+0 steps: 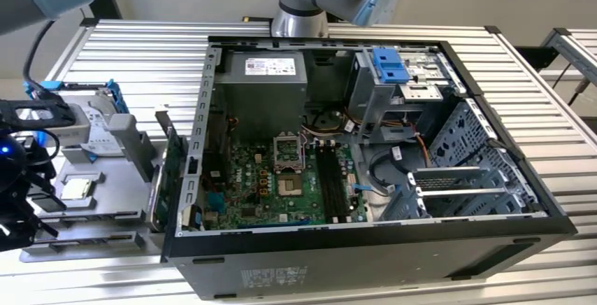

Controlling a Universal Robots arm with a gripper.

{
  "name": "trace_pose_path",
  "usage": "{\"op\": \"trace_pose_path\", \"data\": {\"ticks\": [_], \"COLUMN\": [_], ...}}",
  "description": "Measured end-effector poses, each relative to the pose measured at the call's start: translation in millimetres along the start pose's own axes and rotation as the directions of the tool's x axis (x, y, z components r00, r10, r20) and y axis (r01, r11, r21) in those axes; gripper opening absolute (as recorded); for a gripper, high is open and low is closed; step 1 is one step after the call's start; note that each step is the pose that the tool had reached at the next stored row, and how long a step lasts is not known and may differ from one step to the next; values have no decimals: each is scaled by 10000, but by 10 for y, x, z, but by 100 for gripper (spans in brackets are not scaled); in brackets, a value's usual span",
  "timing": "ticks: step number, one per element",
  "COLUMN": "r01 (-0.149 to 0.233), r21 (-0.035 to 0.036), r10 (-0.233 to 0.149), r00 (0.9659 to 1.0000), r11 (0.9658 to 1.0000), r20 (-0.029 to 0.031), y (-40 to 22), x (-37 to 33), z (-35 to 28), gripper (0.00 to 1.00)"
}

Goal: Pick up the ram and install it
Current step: 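Pick up the ram and move it above insertion slot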

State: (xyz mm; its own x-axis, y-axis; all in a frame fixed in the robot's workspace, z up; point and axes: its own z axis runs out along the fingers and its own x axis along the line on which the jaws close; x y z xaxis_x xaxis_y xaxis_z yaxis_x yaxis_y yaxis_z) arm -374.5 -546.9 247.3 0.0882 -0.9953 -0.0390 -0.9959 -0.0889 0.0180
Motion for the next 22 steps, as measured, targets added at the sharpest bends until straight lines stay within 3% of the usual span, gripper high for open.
{"op": "trace_pose_path", "data": {"ticks": [22], "r01": [-4], "r21": [-1], "r10": [4], "r00": [10000], "r11": [10000], "r20": [0], "y": [36], "x": [61], "z": [399], "gripper": [100]}}
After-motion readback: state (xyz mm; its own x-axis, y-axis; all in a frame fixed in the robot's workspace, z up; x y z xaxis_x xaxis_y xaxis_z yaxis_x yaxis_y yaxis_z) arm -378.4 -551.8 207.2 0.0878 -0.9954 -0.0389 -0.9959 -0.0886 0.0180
